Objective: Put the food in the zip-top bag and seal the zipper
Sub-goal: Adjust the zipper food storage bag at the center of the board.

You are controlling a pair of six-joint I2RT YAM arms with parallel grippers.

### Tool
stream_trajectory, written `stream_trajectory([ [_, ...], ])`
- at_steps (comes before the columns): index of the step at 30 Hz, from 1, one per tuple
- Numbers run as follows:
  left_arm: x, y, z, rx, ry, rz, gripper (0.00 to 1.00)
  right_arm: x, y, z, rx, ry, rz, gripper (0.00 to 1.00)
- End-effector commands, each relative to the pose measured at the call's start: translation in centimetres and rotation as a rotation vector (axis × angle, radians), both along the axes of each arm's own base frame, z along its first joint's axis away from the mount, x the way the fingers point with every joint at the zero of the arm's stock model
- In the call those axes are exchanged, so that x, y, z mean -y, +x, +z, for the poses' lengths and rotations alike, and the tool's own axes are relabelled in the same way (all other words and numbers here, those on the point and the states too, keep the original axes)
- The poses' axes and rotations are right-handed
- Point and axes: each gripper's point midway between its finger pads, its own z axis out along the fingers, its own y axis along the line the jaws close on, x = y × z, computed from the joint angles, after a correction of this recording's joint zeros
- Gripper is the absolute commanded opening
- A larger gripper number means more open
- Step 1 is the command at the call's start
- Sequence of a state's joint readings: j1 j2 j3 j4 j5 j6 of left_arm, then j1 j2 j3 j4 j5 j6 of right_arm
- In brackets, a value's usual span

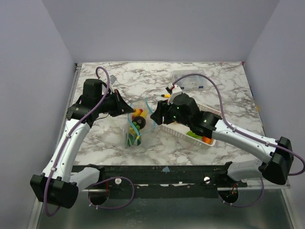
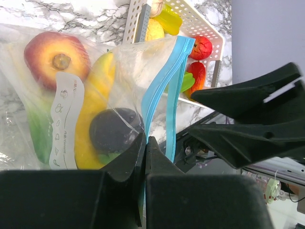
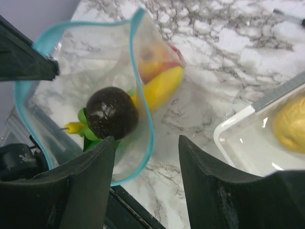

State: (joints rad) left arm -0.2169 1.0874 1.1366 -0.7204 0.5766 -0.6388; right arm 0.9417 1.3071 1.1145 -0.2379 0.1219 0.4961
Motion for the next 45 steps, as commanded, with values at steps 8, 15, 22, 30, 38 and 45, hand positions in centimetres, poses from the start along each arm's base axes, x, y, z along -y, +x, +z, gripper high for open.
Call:
stream_trajectory([
  [8, -0.2, 0.0, 1.1, 0.046, 0.0, -0.001, 0.0, -4.0, -2.5, -1.8, -0.135, 0.105, 0.157, 0.31],
  [15, -4.0, 0.7, 2.4, 0.147, 0.156, 0.19, 0.0, -4.3, -3.7, 5.4, -0.067, 0.203, 0.193, 0.0],
  [22, -4.2, 0.9, 2.2, 0.166, 0.132, 0.223, 0.0, -3.6, -3.4, 2.4, -0.109, 0.17, 0.14, 0.0],
  [30, -1.9, 0.5, 0.4, 0.063, 0.057, 0.107, 0.0, -3.6, -2.8, 1.3, -0.117, 0.121, 0.117, 0.12],
  [38, -2.0, 0.6, 0.7, 0.076, 0.066, 0.102, 0.0, -0.8, -1.7, 4.1, -0.024, 0.083, 0.015, 0.42],
  [45, -1.9, 0.6, 1.0, 0.086, 0.065, 0.096, 0.0, 4.8, -0.6, 5.6, 0.075, 0.011, -0.173, 0.59],
])
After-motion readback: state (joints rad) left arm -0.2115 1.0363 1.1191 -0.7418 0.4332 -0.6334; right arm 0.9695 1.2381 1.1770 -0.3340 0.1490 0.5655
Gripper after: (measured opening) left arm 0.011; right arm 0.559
